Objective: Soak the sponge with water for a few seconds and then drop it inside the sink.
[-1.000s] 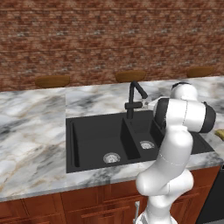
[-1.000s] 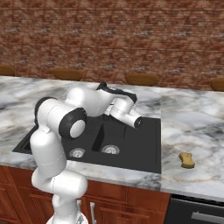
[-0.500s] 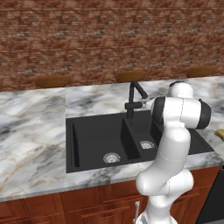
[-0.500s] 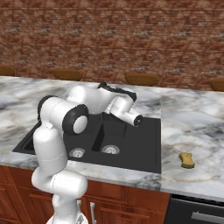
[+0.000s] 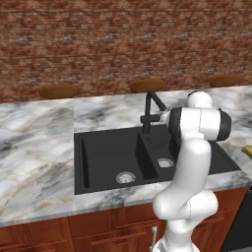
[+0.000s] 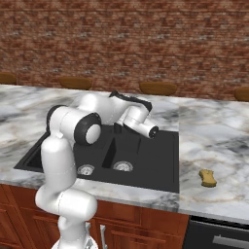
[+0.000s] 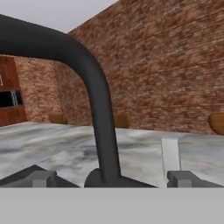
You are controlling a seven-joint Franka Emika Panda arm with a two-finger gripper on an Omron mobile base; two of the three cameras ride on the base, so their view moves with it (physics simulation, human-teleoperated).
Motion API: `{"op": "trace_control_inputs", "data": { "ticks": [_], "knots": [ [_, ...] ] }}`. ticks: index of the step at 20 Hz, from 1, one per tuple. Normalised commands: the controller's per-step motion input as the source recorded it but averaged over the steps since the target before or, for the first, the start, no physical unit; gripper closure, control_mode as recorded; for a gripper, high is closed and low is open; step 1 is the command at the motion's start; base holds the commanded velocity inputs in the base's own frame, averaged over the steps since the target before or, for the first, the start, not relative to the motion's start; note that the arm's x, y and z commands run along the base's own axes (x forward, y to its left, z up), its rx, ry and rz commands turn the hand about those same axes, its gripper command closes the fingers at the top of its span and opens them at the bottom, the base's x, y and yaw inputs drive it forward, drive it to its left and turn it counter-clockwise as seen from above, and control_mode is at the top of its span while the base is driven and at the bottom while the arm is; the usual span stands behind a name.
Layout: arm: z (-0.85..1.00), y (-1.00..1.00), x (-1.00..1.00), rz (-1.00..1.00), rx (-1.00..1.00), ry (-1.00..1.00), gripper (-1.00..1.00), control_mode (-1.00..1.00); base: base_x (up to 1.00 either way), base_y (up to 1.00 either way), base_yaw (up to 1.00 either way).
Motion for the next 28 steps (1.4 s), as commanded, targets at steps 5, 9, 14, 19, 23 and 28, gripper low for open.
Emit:
{"op": "trace_control_inputs", "data": {
  "ticks": [5, 9, 14, 19, 23, 28],
  "knots": [
    [-0.15, 0.00, 0.22, 0.00, 0.00, 0.00, -1.00, -1.00, 0.00, 0.00, 0.00],
    [-0.12, 0.00, 0.31, 0.00, 0.00, 0.00, -1.00, -1.00, 0.00, 0.00, 0.00],
    [-0.10, 0.00, 0.29, 0.00, 0.00, 0.00, -1.00, -1.00, 0.00, 0.00, 0.00],
    [-0.10, -0.12, 0.21, 0.00, 0.00, 0.00, -1.00, -1.00, 0.00, 0.00, 0.00],
    [-0.15, -0.19, 0.16, 0.00, 0.00, 0.00, -1.00, -1.00, 0.00, 0.00, 0.00],
    [-0.12, -0.05, 0.17, 0.00, 0.00, 0.00, -1.00, -1.00, 0.00, 0.00, 0.00]
  ]
}}
